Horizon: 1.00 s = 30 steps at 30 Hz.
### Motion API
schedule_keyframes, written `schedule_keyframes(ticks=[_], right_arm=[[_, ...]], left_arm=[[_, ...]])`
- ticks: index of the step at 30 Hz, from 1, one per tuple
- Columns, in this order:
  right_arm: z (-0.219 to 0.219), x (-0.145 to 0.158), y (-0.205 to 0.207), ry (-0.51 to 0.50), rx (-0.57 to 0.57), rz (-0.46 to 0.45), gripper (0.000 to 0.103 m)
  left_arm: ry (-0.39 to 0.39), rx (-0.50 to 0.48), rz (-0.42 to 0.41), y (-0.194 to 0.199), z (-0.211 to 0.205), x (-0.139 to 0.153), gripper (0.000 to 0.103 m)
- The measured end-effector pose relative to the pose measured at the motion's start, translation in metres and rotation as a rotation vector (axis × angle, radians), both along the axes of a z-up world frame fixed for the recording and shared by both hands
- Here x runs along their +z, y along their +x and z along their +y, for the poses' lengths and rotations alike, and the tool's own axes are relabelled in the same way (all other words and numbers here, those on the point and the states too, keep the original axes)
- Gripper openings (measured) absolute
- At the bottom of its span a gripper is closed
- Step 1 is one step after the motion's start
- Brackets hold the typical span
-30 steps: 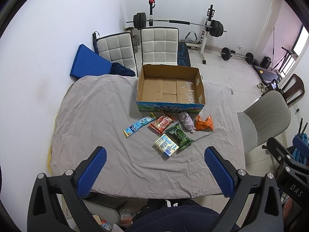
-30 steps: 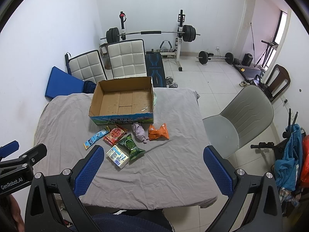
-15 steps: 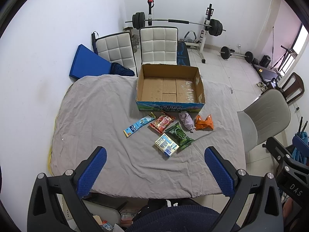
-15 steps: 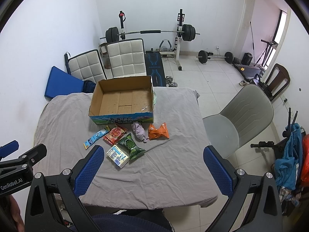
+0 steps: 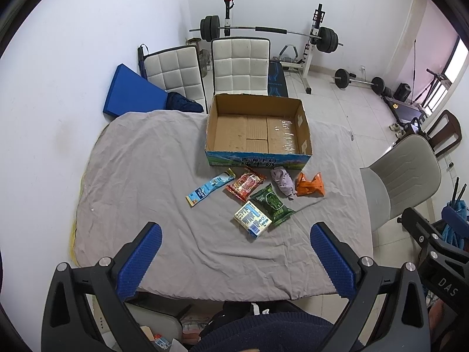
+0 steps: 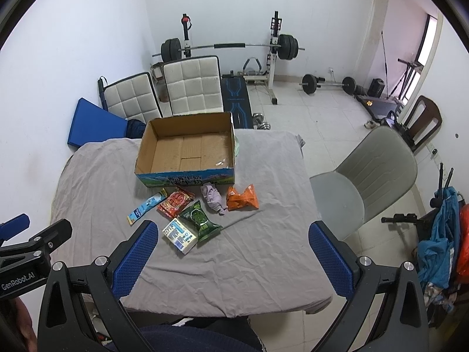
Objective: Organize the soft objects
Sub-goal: 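Grasp the yellow tissue pack with the left tool while the right tool grasps the green bag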
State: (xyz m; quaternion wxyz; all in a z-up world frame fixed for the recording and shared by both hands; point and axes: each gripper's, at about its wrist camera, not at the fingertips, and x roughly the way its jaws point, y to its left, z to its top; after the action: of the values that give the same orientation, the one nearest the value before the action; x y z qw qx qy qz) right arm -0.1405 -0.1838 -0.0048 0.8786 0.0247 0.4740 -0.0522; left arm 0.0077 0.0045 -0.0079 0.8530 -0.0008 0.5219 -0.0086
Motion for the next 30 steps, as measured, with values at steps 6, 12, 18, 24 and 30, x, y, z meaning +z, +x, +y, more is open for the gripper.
schedule_keyframes(ticks=[6,12,18,24,30], right_arm=[[-0.024,-0.058,0.039,0.054,-0.051,0.099,0.103],[-0.037,-0.144,0.092,0.044,-0.049,0.230,0.103],[-0.033,-0.243,0.136,0.002,0.039,0.371,0.103],[-0.031,-0.312,0.168,-0.008,0.084,0.434,0.103],[-0.032,-0.353,0.181,-0.027,0.108,0.482,0.102]], left_arm=[[-0.002,0.028,0.033,0.041,0.004,-0.038,0.103],[-0.055,0.043,0.187,0.087,0.008,-0.116,0.103],[-0.188,0.114,0.431,0.126,0.006,-0.227,0.098],[-0.276,0.238,0.657,0.145,0.000,-0.341,0.083],[-0.323,0.308,0.762,0.147,-0.015,-0.406,0.083]])
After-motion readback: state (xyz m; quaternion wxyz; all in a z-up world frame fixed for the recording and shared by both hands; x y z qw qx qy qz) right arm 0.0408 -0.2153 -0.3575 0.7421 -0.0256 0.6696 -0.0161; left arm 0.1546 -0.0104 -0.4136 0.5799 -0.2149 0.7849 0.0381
